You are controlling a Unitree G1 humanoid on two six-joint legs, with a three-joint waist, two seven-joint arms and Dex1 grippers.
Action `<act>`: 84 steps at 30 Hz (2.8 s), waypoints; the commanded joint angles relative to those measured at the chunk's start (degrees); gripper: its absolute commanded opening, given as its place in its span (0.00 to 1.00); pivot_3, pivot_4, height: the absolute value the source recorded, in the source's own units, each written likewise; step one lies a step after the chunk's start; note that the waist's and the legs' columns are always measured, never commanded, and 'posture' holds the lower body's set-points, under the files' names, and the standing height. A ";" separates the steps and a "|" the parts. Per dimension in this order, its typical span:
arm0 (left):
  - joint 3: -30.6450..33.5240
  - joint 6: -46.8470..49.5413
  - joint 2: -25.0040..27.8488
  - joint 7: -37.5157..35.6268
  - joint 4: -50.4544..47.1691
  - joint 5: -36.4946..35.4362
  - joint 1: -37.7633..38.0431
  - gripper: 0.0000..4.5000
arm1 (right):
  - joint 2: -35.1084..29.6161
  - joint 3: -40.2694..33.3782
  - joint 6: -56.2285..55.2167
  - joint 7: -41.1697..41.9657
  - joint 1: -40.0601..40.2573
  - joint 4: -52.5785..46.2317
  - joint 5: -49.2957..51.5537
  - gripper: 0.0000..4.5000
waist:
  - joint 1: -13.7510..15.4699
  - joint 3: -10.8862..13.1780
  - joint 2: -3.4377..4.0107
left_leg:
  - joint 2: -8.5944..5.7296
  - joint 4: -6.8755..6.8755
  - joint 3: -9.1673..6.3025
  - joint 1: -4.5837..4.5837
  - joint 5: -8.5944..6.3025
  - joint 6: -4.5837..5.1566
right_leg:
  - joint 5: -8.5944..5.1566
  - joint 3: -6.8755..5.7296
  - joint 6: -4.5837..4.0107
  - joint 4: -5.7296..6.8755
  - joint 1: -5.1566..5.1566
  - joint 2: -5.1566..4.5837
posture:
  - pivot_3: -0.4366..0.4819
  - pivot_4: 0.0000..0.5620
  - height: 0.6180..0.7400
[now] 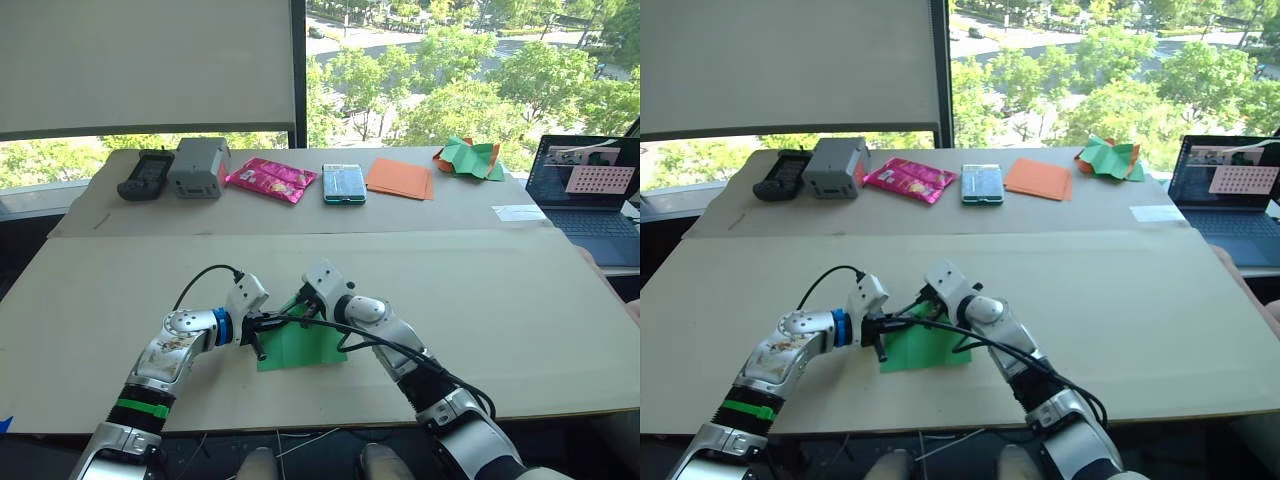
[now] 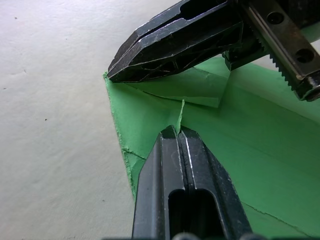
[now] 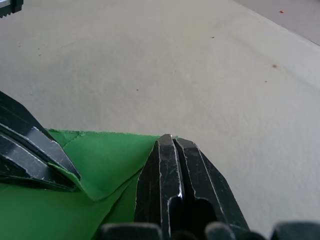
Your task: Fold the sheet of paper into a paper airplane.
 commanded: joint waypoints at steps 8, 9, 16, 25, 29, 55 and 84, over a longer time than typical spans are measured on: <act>2.05 3.58 2.03 -0.45 -3.30 -1.83 1.08 0.33 | 1.12 1.74 4.63 0.91 -1.11 2.21 -2.08 0.00 | -0.15 -0.03 0.01 | 0.00 -0.01 0.00 0.07 0.00 0.00 | 0.00 0.00 0.00 0.04 0.02 0.00 | 0.48 0.27 0.72; 2.55 4.35 2.26 -0.38 -3.82 -2.37 1.00 0.41 | 1.20 1.68 4.77 0.90 -1.10 2.22 -2.10 0.00 | -0.18 -0.02 0.01 | 0.01 -0.01 0.00 0.07 0.00 0.00 | 0.00 0.00 0.00 0.04 0.00 0.00 | 0.48 0.27 0.72; 9.75 11.32 6.08 -3.76 -7.65 -11.34 -0.29 0.50 | 1.61 1.87 5.18 0.98 -0.87 2.04 -2.23 0.00 | -0.30 -0.01 0.01 | 0.01 -0.03 -0.02 0.08 0.00 0.00 | 0.00 0.00 0.00 0.04 0.00 0.01 | 0.48 0.27 0.72; 5.24 4.85 4.02 -2.52 4.47 -4.96 -8.39 0.01 | 2.09 1.83 4.99 0.89 -0.87 2.52 -2.60 0.00 | -0.19 -0.03 0.03 | 0.00 -0.03 -0.02 0.08 -0.01 -0.01 | 0.00 0.00 -0.01 0.00 0.00 0.02 | 0.48 0.27 0.72; 0.22 -1.72 0.67 -1.77 12.13 1.17 -12.00 0.01 | 2.21 1.91 4.95 0.86 -0.65 2.55 -2.95 0.00 | -0.25 -0.05 -0.02 | -0.01 -0.02 -0.02 0.08 0.01 0.02 | 0.01 0.01 0.00 0.02 0.04 0.04 | 0.48 0.27 0.72; -6.57 -13.24 -0.37 -4.74 22.20 12.79 -12.46 0.01 | 2.08 2.19 6.39 0.97 0.65 0.39 -3.82 0.00 | -0.08 -0.16 0.01 | 0.00 -0.04 -0.02 0.14 0.33 0.53 | 0.04 0.05 0.01 0.14 0.09 0.08 | 0.48 0.27 0.72; -2.40 -4.92 8.08 -6.91 3.76 8.34 5.11 0.01 | 2.29 2.78 6.30 1.41 1.02 0.29 -3.86 0.00 | -1.04 -0.43 0.18 | 0.03 -0.10 -0.01 0.51 0.02 0.06 | -0.01 0.07 -0.07 0.14 0.26 0.04 | 0.48 0.27 0.72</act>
